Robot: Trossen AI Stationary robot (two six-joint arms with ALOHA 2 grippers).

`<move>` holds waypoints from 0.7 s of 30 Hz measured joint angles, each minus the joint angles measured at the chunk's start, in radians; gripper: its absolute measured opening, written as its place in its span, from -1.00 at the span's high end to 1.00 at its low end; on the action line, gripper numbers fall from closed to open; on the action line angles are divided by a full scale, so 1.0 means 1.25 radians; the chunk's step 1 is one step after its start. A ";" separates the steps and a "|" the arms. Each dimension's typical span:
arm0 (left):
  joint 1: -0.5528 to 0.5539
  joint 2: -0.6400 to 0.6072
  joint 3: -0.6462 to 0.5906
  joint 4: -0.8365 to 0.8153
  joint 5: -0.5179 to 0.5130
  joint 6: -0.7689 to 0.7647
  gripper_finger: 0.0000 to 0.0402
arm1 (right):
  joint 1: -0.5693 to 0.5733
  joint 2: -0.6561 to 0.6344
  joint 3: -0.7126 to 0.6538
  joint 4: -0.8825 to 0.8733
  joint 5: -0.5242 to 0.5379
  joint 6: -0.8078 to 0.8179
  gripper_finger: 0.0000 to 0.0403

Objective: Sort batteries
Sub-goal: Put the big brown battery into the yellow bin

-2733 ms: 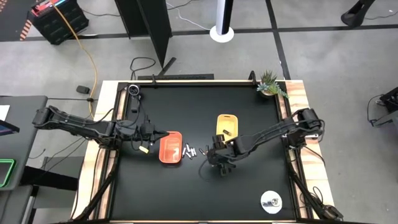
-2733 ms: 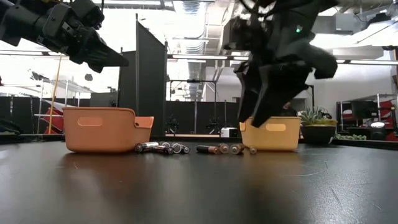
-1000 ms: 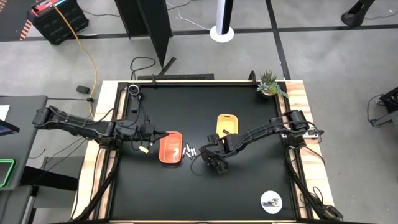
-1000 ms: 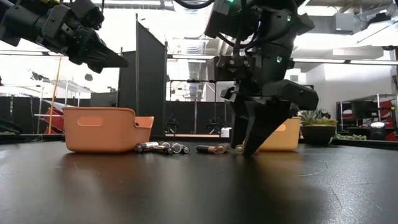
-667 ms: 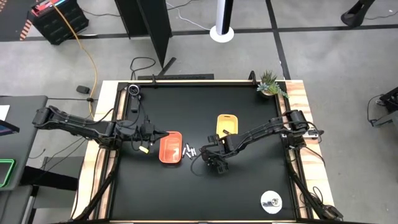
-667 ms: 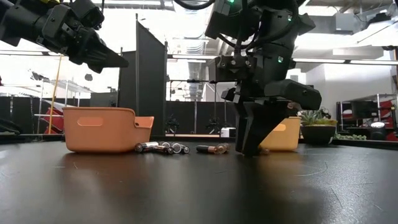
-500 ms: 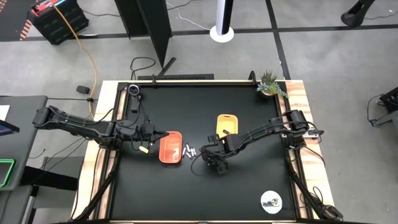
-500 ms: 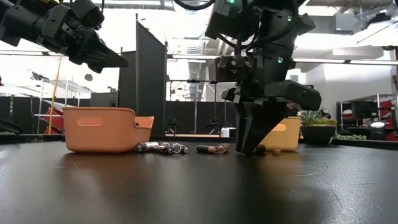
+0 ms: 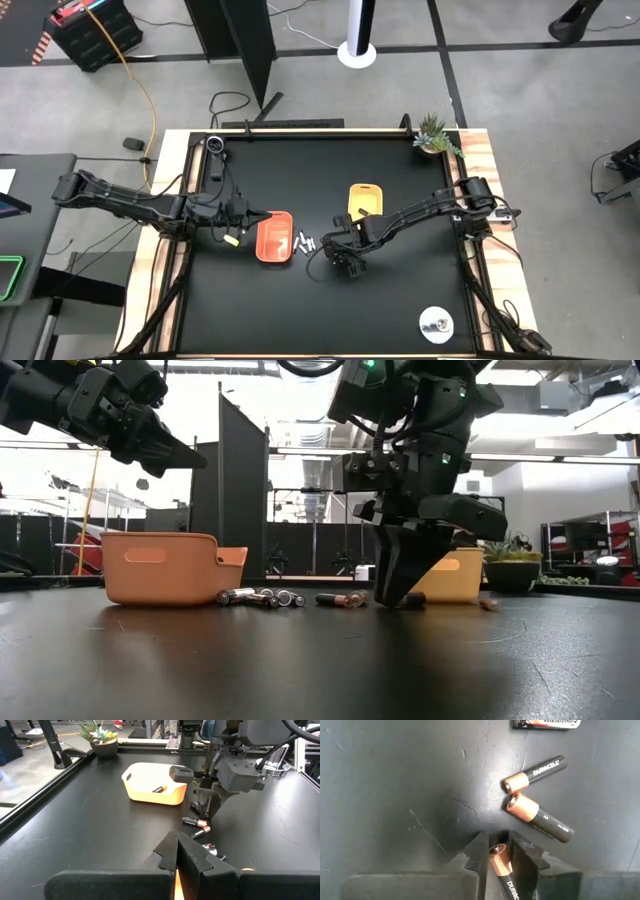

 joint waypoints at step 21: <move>0.000 0.000 0.000 -0.001 0.000 0.001 1.00 | -0.027 0.000 0.022 -0.097 0.018 -0.044 0.05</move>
